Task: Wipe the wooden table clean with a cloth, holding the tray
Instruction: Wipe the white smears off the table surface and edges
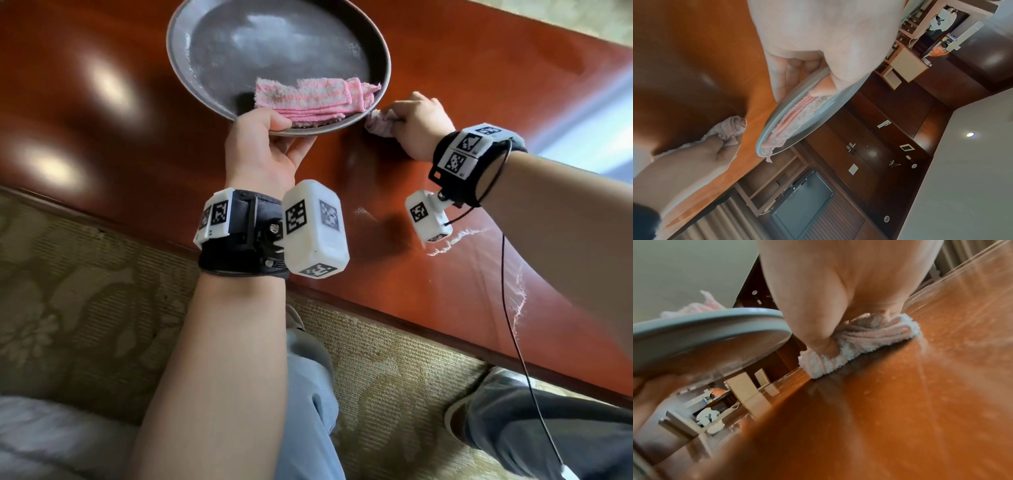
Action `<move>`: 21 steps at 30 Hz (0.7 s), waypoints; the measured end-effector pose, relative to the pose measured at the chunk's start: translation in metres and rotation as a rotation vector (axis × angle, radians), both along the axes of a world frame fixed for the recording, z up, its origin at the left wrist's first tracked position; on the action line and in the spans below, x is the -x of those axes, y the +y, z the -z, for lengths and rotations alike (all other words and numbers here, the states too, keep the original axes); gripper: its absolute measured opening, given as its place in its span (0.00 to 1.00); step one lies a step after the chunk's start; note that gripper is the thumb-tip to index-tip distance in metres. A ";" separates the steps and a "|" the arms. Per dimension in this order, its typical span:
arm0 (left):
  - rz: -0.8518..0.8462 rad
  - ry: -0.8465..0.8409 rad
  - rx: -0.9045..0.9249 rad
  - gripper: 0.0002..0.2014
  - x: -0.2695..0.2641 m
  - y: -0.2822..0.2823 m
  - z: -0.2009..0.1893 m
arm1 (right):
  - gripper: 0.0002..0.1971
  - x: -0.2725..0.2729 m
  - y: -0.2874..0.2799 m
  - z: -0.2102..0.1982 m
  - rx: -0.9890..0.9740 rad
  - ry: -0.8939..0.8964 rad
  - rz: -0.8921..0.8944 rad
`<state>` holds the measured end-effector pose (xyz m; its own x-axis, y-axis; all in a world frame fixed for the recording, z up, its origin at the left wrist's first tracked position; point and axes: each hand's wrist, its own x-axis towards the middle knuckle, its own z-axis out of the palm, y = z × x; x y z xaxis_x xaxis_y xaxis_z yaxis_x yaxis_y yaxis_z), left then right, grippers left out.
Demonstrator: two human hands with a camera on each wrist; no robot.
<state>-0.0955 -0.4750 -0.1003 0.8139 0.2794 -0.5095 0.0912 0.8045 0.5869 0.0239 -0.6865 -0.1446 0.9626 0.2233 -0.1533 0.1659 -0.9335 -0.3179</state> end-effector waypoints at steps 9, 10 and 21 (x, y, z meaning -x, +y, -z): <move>0.020 -0.006 -0.005 0.27 0.004 -0.015 -0.007 | 0.24 0.043 -0.011 -0.014 0.009 0.009 -0.208; 0.022 -0.008 -0.006 0.27 0.005 -0.016 -0.007 | 0.23 0.049 -0.013 -0.015 0.010 0.008 -0.227; 0.068 -0.012 -0.014 0.25 0.014 -0.038 -0.014 | 0.17 0.111 -0.067 -0.017 -0.001 0.070 -0.298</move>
<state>-0.1096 -0.5127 -0.0862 0.8374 0.2302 -0.4958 0.1382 0.7884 0.5995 -0.0870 -0.7535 -0.1277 0.8418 0.4946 -0.2164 0.4103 -0.8466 -0.3389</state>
